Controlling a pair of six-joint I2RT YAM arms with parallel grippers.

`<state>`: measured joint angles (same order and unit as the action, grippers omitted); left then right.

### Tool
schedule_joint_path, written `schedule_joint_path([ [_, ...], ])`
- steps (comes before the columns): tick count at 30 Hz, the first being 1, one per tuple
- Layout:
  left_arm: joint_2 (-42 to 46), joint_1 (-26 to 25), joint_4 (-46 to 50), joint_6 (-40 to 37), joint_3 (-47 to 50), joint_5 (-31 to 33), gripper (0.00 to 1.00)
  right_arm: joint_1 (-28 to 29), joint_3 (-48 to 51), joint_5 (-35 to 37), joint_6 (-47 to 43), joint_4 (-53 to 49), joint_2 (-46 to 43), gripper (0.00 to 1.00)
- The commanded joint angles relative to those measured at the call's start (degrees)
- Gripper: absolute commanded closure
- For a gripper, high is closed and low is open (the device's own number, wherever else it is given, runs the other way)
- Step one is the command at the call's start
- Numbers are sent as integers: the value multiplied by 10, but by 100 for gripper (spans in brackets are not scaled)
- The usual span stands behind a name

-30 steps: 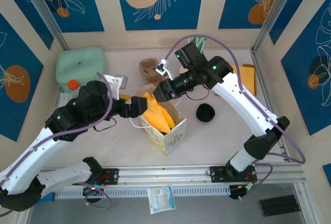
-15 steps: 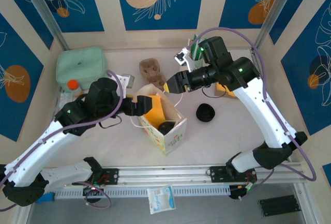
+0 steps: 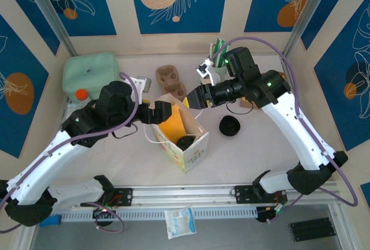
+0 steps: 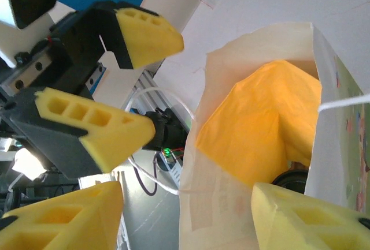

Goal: Pack the takeout coffee

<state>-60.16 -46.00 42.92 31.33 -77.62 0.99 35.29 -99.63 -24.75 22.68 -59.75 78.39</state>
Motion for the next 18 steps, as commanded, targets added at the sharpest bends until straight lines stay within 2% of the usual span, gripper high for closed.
schedule_joint_path([
  [1,-9,4,17,-25,-31,44,1,3,15,16,10,17,-32,35],
  [9,-11,70,18,-66,-57,116,1,-22,57,63,32,43,-82,22],
  [12,-12,104,11,-84,-63,129,1,-44,76,79,37,54,-104,15],
  [15,-12,141,2,-100,-63,131,0,-74,99,95,46,68,-129,3],
  [18,-12,177,-10,-117,-53,132,0,-107,122,125,49,84,-153,1],
])
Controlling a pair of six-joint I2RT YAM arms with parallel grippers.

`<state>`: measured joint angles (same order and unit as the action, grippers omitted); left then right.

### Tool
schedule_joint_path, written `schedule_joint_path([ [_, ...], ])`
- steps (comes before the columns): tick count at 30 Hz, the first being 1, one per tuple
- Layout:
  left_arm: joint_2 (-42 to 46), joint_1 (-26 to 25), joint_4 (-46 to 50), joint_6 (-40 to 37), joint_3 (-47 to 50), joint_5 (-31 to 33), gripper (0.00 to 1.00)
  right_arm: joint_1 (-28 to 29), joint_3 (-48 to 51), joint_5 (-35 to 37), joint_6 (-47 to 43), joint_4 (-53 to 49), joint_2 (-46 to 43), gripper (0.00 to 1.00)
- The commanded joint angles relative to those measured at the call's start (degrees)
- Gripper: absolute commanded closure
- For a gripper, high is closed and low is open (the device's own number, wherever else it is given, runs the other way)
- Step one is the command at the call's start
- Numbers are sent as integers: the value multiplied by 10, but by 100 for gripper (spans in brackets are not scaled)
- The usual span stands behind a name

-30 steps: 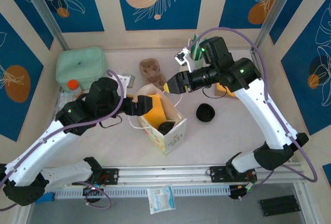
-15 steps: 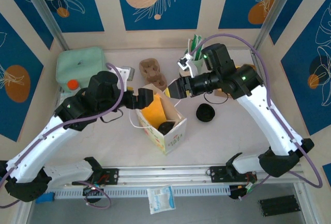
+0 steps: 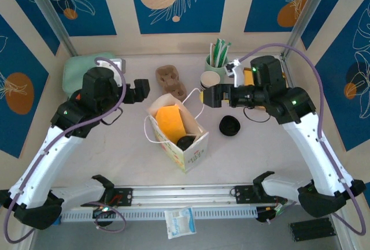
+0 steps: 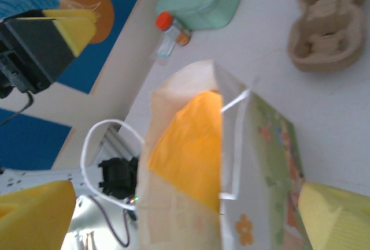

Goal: Pack the takeout coffee

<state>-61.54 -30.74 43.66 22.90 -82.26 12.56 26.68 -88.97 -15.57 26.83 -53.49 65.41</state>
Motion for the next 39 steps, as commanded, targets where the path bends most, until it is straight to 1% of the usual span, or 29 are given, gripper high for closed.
schedule_joint_path([
  [1,4,35,-24,-37,1,17,1,-33,23,51,7,28,-31,1],
  [4,15,65,-56,-57,36,18,0,-67,52,114,5,56,-57,1],
  [10,44,124,-147,-102,138,49,0,-144,134,235,14,132,-84,1],
  [12,50,143,-185,-119,177,58,1,-165,175,293,16,170,-82,1],
  [17,69,168,-307,-168,291,75,1,-214,299,373,-7,300,-65,1],
  [20,85,174,-382,-195,370,89,1,-226,367,393,-46,385,-44,1],
  [23,92,182,-439,-204,438,97,1,-235,423,404,-66,455,-25,1],
  [27,77,190,-536,-218,525,100,1,-242,496,406,-93,577,-3,1],
  [30,35,198,-619,-227,572,106,1,-242,544,417,-118,662,21,1],
  [34,-39,209,-711,-240,602,97,1,-240,591,417,-136,754,55,1],
  [39,-123,215,-866,-255,645,86,1,-223,651,413,-175,894,105,1],
])
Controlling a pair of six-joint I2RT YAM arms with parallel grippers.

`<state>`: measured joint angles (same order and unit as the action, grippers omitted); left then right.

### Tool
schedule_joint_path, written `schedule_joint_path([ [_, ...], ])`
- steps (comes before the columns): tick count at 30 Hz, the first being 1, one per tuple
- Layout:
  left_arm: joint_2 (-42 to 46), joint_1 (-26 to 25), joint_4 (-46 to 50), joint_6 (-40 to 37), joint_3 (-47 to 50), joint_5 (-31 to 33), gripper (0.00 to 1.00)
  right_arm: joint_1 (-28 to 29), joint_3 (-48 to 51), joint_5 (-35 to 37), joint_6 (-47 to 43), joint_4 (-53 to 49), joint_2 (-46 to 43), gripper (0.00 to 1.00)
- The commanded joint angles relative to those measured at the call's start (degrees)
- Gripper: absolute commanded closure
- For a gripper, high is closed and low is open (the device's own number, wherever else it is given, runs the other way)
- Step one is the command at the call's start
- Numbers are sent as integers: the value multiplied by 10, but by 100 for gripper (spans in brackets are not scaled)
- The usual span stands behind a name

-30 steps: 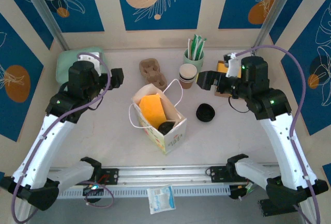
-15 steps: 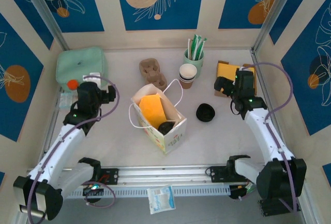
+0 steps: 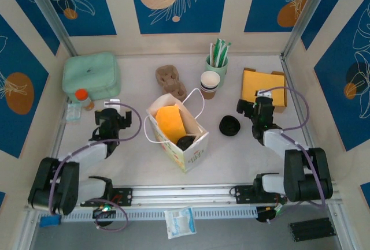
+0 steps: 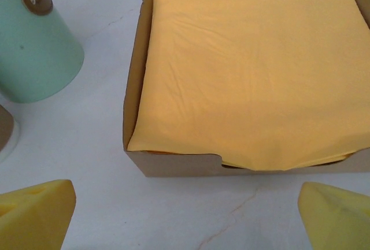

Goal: Pack the takeout coffee

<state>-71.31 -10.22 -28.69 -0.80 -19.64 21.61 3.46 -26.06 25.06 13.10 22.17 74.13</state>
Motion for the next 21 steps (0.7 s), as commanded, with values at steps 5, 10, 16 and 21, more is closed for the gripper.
schedule_joint_path([
  [5,-87,23,-254,-20,26,-51,1,13,55,-17,-58,251,65,1],
  [10,-155,33,-298,-17,17,-86,1,3,46,-65,-68,272,106,1],
  [16,-186,40,-272,-23,-11,-124,1,-21,38,-101,-49,278,136,1],
  [21,-186,57,-252,-13,-20,-152,1,-20,36,-97,-51,269,131,1],
])
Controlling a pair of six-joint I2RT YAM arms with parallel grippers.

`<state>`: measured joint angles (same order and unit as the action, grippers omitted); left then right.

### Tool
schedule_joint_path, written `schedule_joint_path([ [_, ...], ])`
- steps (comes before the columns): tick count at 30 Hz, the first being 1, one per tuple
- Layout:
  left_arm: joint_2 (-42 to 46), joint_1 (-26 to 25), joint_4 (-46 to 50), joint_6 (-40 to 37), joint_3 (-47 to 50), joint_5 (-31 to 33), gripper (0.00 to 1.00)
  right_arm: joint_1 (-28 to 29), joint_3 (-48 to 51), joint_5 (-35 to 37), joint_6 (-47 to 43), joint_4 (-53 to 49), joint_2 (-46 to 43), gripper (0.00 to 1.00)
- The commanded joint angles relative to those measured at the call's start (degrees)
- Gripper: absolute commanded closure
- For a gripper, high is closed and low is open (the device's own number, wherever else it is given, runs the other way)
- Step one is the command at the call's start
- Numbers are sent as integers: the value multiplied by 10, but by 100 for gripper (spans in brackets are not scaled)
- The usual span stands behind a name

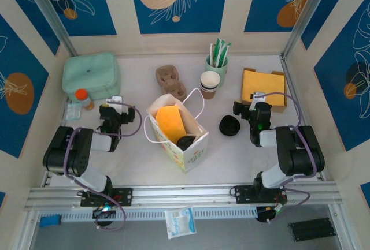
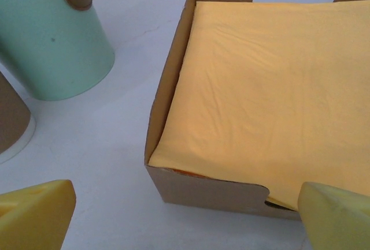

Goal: Pack the takeout coffee

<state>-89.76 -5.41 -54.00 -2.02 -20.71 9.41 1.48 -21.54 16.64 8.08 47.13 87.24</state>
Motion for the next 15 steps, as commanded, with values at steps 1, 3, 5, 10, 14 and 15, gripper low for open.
schedule_joint_path([
  [1,-1,9,3,0,-9,-29,0,2,-9,-10,-1,15,-1,1],
  [3,1,8,-5,-3,-5,-28,0,3,-9,-9,-2,17,0,1],
  [5,0,6,-12,-10,-1,-39,1,3,-10,-10,-2,17,0,1],
  [10,1,7,-4,-10,-5,-46,1,-1,-15,-17,0,7,2,1],
  [14,1,7,-4,-10,-5,-46,1,0,-11,-17,-2,13,0,1],
  [15,1,7,-4,-10,-6,-46,1,3,-11,-13,-5,13,-1,1],
])
